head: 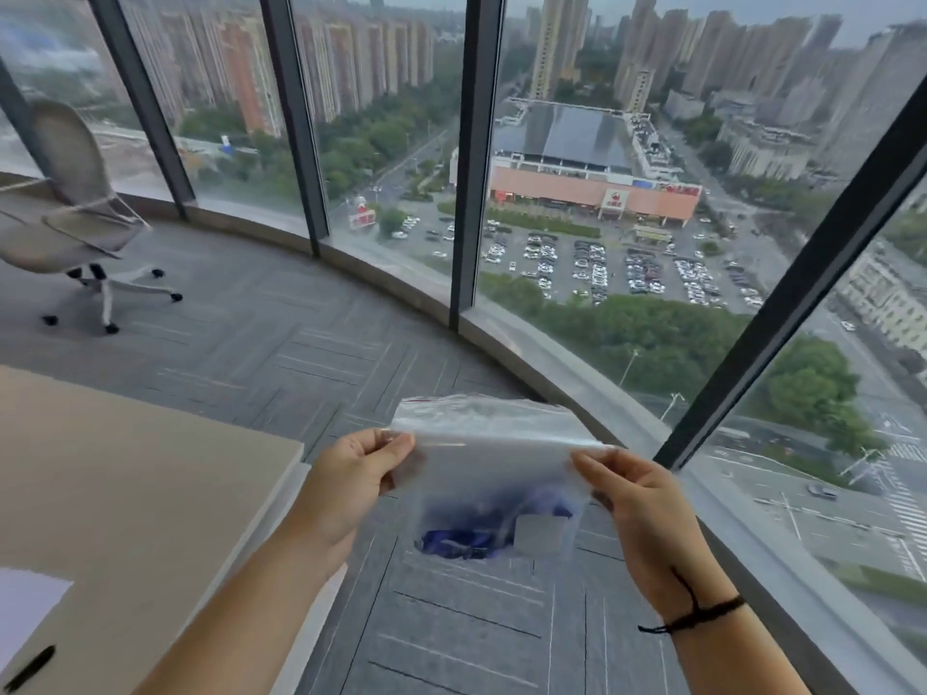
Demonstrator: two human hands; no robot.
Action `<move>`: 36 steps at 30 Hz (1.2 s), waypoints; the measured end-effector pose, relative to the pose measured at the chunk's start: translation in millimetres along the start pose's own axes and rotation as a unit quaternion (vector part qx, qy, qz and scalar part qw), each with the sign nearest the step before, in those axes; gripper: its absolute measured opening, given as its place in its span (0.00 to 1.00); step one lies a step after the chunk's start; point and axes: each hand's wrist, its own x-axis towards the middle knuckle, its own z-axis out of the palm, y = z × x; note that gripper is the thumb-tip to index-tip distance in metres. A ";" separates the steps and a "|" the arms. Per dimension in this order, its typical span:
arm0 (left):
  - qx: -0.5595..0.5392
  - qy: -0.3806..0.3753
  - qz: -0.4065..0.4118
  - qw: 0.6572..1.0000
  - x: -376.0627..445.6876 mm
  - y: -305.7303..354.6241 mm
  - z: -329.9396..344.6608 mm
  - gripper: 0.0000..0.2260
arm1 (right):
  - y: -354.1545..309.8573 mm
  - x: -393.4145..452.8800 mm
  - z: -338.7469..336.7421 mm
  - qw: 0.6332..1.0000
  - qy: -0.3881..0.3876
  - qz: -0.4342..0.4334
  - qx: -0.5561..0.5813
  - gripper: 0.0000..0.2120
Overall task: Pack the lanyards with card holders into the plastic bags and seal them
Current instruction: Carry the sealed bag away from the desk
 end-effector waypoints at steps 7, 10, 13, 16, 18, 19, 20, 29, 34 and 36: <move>0.007 0.112 0.012 0.994 121.6 13.0 29.3 0.07 | 1.6 181.5 13.0 0.994 -0.107 0.001 -0.001 0.04; 0.012 0.157 0.019 0.987 167.5 21.8 42.0 0.08 | -7.0 256.1 22.4 0.984 -0.176 0.012 -0.008 0.05; 0.013 0.217 0.020 0.976 208.1 33.3 50.0 0.08 | -21.2 321.3 34.0 0.972 -0.233 0.013 -0.016 0.06; 0.006 0.259 0.023 0.966 241.3 40.2 51.7 0.07 | -35.1 376.8 56.1 0.959 -0.282 0.012 -0.032 0.06; -0.008 0.289 0.021 0.957 258.5 42.8 46.9 0.08 | -39.8 406.5 77.0 0.949 -0.313 0.013 -0.042 0.06; -0.013 0.306 0.019 0.952 267.0 43.6 41.9 0.09 | -41.2 420.4 89.5 0.943 -0.329 0.012 -0.046 0.06; -0.019 0.321 0.017 0.947 276.0 43.8 36.2 0.10 | -42.7 433.3 102.8 0.937 -0.345 0.011 -0.052 0.06; -0.074 0.427 0.017 0.901 380.0 44.9 -59.3 0.13 | -36.5 547.7 271.8 0.884 -0.456 0.013 -0.099 0.06; -0.106 0.471 0.008 0.876 432.6 68.0 -123.9 0.09 | -46.8 600.2 380.0 0.857 -0.498 -0.007 -0.132 0.05; -0.120 0.493 0.008 0.862 447.9 79.3 -146.6 0.08 | -47.8 617.7 423.1 0.847 -0.514 -0.016 -0.132 0.04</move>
